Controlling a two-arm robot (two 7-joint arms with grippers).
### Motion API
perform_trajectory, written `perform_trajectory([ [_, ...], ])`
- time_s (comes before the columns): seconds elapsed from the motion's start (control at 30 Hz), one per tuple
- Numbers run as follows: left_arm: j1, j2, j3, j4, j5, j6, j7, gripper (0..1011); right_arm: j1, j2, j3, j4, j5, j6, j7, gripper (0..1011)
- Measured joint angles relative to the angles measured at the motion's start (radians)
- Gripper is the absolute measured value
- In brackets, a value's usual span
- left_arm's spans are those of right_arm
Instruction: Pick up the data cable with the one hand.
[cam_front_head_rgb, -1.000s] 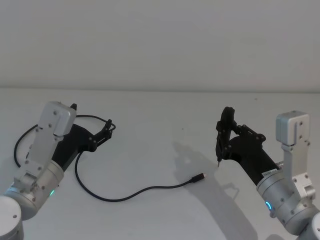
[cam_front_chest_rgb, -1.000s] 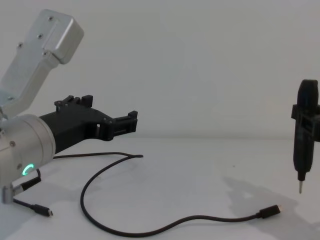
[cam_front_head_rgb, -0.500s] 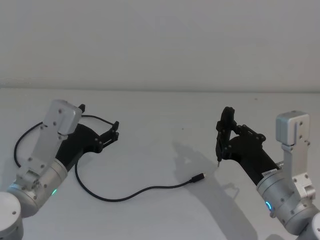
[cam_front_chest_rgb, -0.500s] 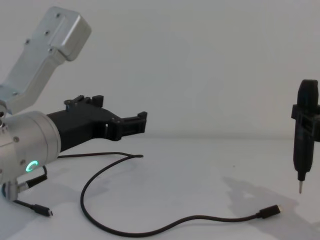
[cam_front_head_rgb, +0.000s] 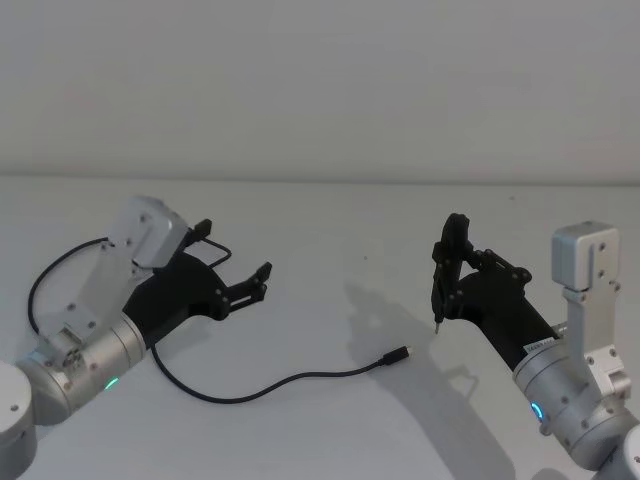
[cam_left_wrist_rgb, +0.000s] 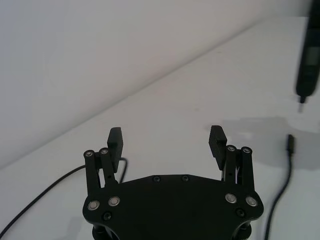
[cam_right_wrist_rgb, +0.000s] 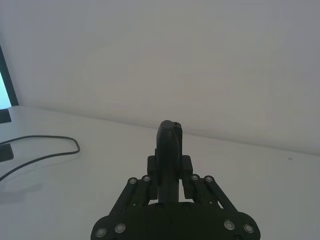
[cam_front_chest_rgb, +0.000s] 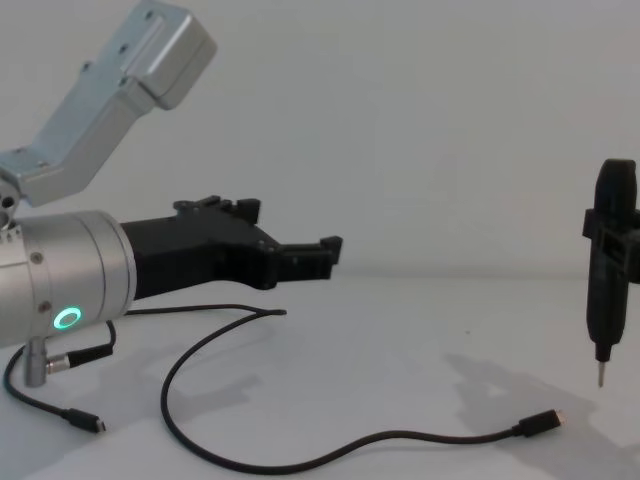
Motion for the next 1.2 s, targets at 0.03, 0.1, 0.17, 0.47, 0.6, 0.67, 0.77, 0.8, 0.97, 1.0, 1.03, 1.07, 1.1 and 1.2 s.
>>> perform_trajectory([
  [0.03, -0.003, 0.003, 0.002, 0.000, -0.003, 0.005, -0.014, 1004, 0.000, 0.000, 0.000, 0.000, 0.000, 0.000, 0.000, 274],
  [0.1, -0.012, 0.011, 0.006, -0.001, -0.011, 0.015, -0.043, 1005, 0.000, 0.000, 0.000, 0.000, 0.000, 0.000, 0.000, 275],
  [0.17, -0.020, 0.017, 0.010, -0.001, -0.018, 0.023, -0.069, 1004, 0.000, 0.000, 0.000, 0.000, 0.000, 0.000, 0.000, 275],
  [0.47, -0.076, 0.053, 0.045, 0.015, -0.049, 0.066, -0.217, 1004, 0.000, 0.000, 0.000, 0.000, 0.000, 0.000, 0.000, 275],
  [0.6, -0.107, 0.066, 0.066, 0.031, -0.058, 0.079, -0.283, 1004, 0.000, 0.000, 0.000, 0.000, 0.000, 0.000, 0.000, 274],
  [0.67, -0.126, 0.073, 0.079, 0.043, -0.061, 0.085, -0.319, 1004, 0.000, 0.000, 0.000, 0.000, 0.000, 0.000, 0.000, 274],
  [0.77, -0.149, 0.079, 0.095, 0.060, -0.062, 0.091, -0.362, 1004, 0.000, 0.000, 0.000, 0.000, 0.000, 0.000, 0.000, 274],
  [0.8, -0.164, 0.083, 0.106, 0.071, -0.062, 0.094, -0.391, 1002, 0.000, 0.000, 0.000, 0.000, 0.000, 0.000, 0.000, 275],
  [0.97, -0.212, 0.087, 0.141, 0.113, -0.058, 0.098, -0.464, 1002, 0.000, 0.000, 0.000, 0.000, 0.000, 0.000, 0.000, 275],
  [1.0, -0.227, 0.087, 0.153, 0.130, -0.055, 0.098, -0.483, 1004, 0.000, 0.000, 0.000, 0.000, 0.000, 0.000, 0.000, 275],
  [1.03, -0.233, 0.087, 0.157, 0.136, -0.054, 0.098, -0.491, 1005, 0.000, 0.000, 0.000, 0.000, 0.000, 0.000, 0.000, 275],
  [1.07, -0.239, 0.086, 0.161, 0.143, -0.053, 0.098, -0.499, 1004, 0.000, 0.000, 0.000, 0.000, 0.000, 0.000, 0.000, 274],
  [1.1, -0.252, 0.085, 0.171, 0.158, -0.050, 0.098, -0.515, 1004, 0.000, 0.000, 0.000, 0.000, 0.000, 0.000, 0.000, 274],
  [1.2, -0.272, 0.080, 0.185, 0.183, -0.046, 0.097, -0.539, 1004, 0.000, 0.000, 0.000, 0.000, 0.000, 0.000, 0.000, 275],
])
